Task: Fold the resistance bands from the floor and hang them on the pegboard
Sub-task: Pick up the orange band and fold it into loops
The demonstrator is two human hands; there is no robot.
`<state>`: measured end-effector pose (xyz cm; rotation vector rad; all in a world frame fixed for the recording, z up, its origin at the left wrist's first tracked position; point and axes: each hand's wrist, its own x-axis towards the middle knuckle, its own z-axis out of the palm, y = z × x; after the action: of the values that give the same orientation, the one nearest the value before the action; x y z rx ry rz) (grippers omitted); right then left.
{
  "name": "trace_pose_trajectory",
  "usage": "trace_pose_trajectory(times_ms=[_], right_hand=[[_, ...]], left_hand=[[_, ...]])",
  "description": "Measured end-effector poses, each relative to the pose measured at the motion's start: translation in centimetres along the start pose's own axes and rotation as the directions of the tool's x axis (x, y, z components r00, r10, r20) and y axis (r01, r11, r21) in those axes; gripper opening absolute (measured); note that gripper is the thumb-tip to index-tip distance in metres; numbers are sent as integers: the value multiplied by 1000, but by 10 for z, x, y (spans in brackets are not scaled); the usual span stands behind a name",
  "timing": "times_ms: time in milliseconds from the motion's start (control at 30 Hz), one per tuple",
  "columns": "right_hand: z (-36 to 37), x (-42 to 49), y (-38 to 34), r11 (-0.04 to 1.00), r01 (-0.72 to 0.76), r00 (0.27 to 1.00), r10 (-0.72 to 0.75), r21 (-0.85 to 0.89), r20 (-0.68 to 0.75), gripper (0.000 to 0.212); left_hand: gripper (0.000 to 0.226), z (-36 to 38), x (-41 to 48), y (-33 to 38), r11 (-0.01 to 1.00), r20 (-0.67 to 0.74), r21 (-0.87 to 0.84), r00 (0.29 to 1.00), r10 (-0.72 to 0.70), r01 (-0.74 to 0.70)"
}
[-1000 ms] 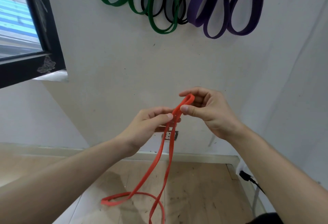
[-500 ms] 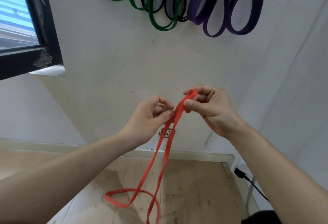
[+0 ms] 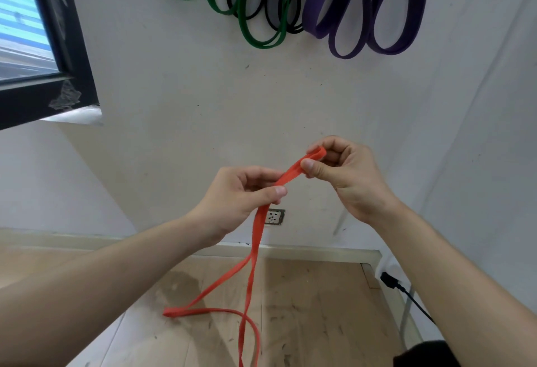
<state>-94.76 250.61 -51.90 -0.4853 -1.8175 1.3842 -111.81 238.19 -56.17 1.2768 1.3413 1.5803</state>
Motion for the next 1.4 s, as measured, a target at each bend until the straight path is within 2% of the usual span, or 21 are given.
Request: trace_pose_trajectory(times_ms=[67,133,167,233,300,333,433,500,633,733,833,1000,1100,1400], right_hand=[[-5,0,1,973,-9,999,18,-231,37,28],[-7,-2,-2,844,86,996,-53,-530,77,43],[-6,-4,-5,775,163,986,-116,-610,116,49],[-1,-8,-13,673,311,950,-204,-672,235,52],[8,-11,-13,587,359,929,-154,-725,335,47],[12,-12,-12,581,344,929,-95,-738,358,42],[18,-13,-4,696,205,941,53,-688,334,22],[18,-11,-1,720,156,954,67,-677,291,14],[17,-9,-2,851,85,978,30,-519,208,11],[16,-6,-7,907,91,990,-37,-412,135,10],[10,-1,-11,953,84,996,-84,-291,11,10],[-3,4,-12,981,52,991,-74,-189,-112,10],[-7,5,-10,988,37,990,-56,-149,-129,10],[-17,7,-2,995,-30,990,17,-91,-139,13]], left_hand=[[19,-5,1,1,995,-4,95,999,36,-35],[19,-9,0,1,984,11,173,999,48,-50],[19,-11,0,2,980,19,195,999,43,-46],[17,-15,0,2,978,27,208,1000,15,-20],[14,-17,0,3,980,36,200,999,-30,22],[13,-17,0,3,980,44,196,998,-51,41],[13,-20,0,2,980,76,177,992,-102,87],[14,-21,-1,2,982,99,161,988,-118,101],[13,-19,-2,5,984,161,139,978,-134,112],[12,-20,-3,2,974,218,203,964,-149,105],[13,-20,-6,-4,975,243,198,958,-151,103],[23,-16,-4,-4,995,150,54,985,-86,79],[22,-12,-2,-2,997,80,-10,994,-80,82],[23,-4,-1,4,998,-64,-59,998,-12,8]])
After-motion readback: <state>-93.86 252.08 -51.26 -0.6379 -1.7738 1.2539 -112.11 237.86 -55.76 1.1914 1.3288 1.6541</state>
